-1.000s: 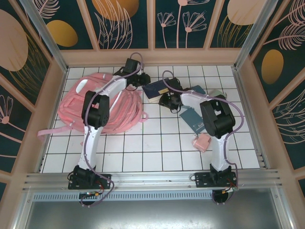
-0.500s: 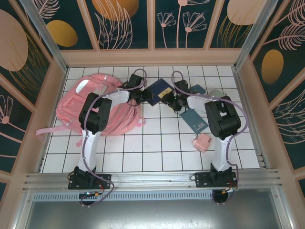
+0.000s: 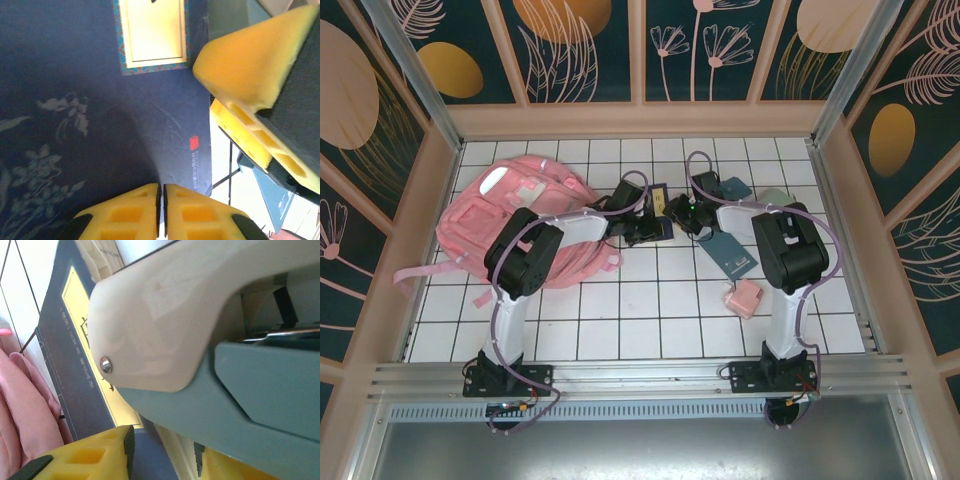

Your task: Pack books, pencil case, and school supplies into a backpack

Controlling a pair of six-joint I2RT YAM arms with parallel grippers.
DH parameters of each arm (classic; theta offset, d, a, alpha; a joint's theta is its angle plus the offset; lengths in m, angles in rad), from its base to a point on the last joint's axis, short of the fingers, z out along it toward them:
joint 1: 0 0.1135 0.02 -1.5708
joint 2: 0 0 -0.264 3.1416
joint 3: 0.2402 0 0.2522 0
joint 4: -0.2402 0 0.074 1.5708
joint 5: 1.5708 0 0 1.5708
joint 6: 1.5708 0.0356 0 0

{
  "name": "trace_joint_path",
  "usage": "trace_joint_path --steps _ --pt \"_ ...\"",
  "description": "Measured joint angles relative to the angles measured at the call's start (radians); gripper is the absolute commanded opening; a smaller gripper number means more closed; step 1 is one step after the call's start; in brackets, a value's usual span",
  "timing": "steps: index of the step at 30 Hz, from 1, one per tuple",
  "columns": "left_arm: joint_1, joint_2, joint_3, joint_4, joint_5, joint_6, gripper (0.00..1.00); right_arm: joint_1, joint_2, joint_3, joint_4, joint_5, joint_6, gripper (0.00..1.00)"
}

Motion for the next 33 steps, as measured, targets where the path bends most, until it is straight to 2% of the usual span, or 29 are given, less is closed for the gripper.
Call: trace_joint_path --steps 2,7,10,12,20,33 --pt "0.010 -0.014 0.027 -0.037 -0.022 0.008 0.15 0.001 0.003 0.000 0.000 0.001 -0.008 0.38" --pt "0.064 -0.068 0.063 -0.082 -0.091 0.025 0.25 0.006 0.014 0.013 -0.015 0.011 -0.053 0.37" --pt "0.093 -0.083 0.068 -0.104 -0.146 0.036 0.38 0.010 0.019 0.023 -0.028 0.021 -0.077 0.34" --pt "0.105 -0.082 0.069 -0.130 -0.188 0.039 0.41 0.013 0.022 0.026 -0.030 0.030 -0.088 0.32" --pt "0.099 -0.019 0.073 -0.184 -0.271 0.034 0.45 0.020 0.034 0.042 -0.048 0.042 -0.114 0.27" --pt "0.103 0.031 0.106 -0.189 -0.261 0.025 0.43 0.024 0.054 0.076 -0.072 0.044 -0.126 0.22"
